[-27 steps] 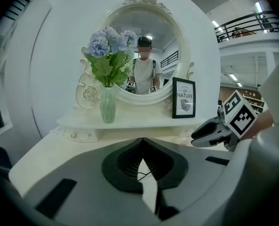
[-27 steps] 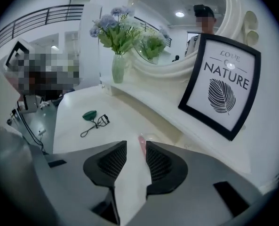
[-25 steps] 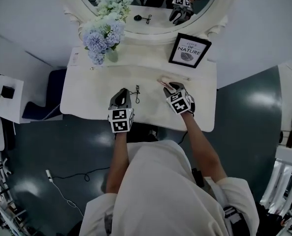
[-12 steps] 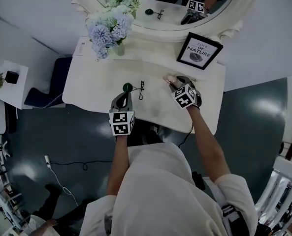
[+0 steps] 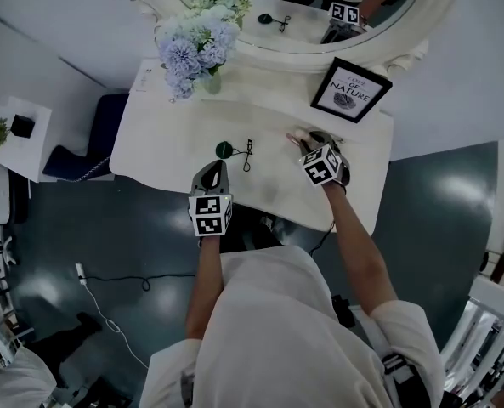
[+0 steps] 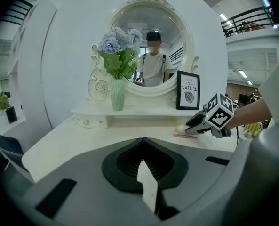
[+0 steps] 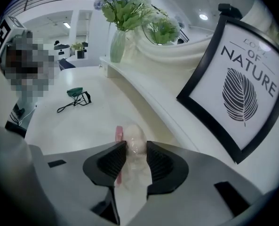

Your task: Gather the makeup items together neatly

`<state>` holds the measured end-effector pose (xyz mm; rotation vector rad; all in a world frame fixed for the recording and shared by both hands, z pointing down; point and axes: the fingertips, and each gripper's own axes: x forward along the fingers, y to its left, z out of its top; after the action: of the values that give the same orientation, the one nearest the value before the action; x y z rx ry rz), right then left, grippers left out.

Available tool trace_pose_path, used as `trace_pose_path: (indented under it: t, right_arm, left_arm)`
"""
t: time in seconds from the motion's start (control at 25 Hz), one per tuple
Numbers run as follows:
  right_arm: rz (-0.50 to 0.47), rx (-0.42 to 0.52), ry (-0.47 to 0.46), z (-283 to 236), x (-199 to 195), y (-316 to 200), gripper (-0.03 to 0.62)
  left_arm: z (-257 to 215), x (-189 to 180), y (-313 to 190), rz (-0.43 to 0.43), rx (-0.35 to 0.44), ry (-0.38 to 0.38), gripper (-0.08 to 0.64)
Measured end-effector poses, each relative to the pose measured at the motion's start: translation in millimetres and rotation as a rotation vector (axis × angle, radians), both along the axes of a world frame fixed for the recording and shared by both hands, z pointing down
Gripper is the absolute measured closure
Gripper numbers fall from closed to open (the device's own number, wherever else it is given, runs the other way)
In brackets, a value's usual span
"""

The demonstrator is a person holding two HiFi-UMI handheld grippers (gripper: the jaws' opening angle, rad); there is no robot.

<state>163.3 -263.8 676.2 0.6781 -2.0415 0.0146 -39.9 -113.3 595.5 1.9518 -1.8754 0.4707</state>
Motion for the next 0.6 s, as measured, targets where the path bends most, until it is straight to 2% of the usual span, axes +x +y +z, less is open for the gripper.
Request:
trace_pose_path:
  t: [0.4,0.6]
  right_arm:
    - [0.1,-0.016,-0.075,-25,-4,19,0.425]
    - [0.183,-0.041,-0.131,-30,-9,31,0.425]
  left_arm:
    - [-4,13,-13,0.03,0.03,0.03,0.546]
    - [-7,18,-21,0.058,0.039,0.035,0.546]
